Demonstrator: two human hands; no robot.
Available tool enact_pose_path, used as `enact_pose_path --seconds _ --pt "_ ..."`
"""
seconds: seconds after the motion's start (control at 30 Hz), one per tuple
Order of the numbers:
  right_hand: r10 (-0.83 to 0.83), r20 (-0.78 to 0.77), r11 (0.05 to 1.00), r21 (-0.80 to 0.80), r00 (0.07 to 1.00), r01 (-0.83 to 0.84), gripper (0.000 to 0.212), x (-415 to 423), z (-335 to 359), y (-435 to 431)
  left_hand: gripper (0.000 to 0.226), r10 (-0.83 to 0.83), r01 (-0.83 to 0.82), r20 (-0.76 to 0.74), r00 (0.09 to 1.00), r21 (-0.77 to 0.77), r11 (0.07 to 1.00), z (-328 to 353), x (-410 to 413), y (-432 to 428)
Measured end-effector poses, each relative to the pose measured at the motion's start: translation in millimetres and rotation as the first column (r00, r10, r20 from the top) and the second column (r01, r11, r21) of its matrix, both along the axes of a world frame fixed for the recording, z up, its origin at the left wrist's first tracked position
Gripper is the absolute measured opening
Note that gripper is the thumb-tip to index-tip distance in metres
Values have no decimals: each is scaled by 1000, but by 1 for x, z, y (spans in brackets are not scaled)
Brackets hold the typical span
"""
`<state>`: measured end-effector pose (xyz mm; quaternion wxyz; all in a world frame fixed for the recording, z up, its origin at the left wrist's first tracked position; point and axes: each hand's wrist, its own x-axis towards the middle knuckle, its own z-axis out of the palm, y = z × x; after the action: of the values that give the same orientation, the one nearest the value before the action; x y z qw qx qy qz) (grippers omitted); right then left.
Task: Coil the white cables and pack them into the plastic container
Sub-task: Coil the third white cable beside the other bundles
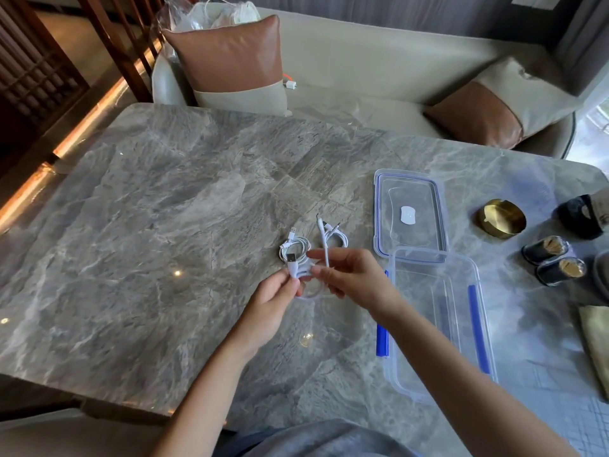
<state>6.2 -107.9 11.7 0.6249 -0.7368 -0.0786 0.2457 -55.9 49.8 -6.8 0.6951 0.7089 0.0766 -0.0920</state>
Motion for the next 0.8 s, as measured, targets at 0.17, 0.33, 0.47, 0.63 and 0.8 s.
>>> enact_pose_path --seconds 0.17,0.33,0.47,0.63,0.8 --pt "347 30 917 -221 937 -333 13 3 3 -3 27 -234 240 -63 970 125 963 13 2 16" --pt "140 10 990 -38 990 -139 17 -2 4 3 25 36 -56 -106 994 -189 980 13 -3 4" --pt "80 -27 997 20 996 -80 17 -9 0 1 23 76 -152 -226 971 -338 929 5 -6 -2" --pt "-155 -38 986 62 987 157 21 -14 -5 4 22 161 -228 -211 964 -352 908 2 -2 -8" --pt "-206 54 975 96 977 200 40 -10 5 2 44 289 -324 -149 945 -328 887 5 5 -10"
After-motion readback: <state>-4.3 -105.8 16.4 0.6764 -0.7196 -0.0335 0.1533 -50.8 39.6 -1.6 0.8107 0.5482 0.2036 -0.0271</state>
